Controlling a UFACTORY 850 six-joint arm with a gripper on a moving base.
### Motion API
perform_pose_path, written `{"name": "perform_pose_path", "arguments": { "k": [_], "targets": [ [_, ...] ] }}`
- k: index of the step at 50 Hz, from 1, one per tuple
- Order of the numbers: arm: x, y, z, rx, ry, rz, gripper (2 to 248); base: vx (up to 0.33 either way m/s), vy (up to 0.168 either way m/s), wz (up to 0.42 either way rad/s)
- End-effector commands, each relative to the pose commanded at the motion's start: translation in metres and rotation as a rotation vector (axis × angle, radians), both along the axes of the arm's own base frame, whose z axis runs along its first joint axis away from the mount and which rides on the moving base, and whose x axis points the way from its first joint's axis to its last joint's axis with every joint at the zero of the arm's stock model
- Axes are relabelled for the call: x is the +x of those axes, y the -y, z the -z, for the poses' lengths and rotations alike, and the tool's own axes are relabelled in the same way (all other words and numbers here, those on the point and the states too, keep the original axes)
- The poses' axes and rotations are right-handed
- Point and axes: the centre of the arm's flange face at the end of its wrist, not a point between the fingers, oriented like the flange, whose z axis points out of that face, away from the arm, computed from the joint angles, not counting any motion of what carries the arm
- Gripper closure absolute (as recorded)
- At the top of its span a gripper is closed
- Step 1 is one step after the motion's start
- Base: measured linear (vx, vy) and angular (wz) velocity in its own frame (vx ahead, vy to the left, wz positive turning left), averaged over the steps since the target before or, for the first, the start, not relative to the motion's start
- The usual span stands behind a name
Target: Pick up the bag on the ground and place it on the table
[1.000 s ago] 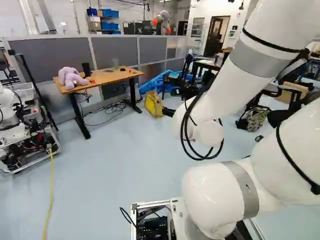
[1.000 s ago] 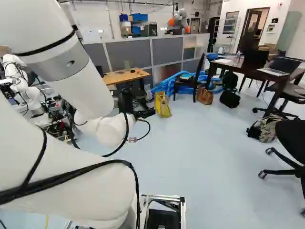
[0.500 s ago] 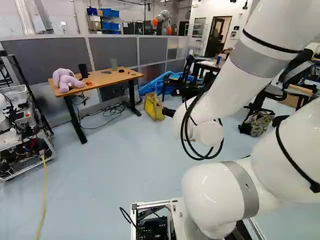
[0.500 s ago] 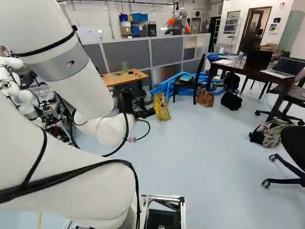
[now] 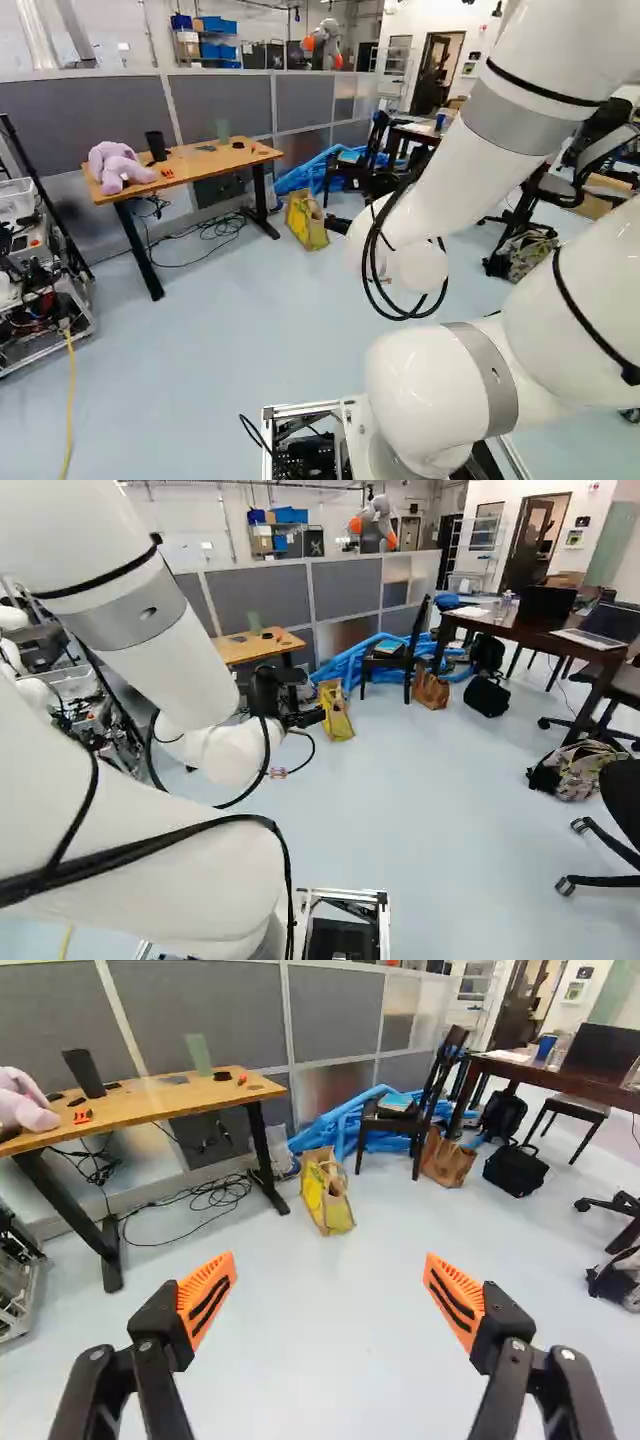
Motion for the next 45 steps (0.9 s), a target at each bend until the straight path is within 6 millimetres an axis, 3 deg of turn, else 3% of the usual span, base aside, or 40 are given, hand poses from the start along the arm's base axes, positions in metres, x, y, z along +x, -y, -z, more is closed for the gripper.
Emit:
{"name": "perform_pose_path", "arguments": {
  "k": [45],
  "targets": [
    [0.0,0.0,0.0,0.0,0.0,0.0,3,0.183,0.001,-0.005]
  ]
}}
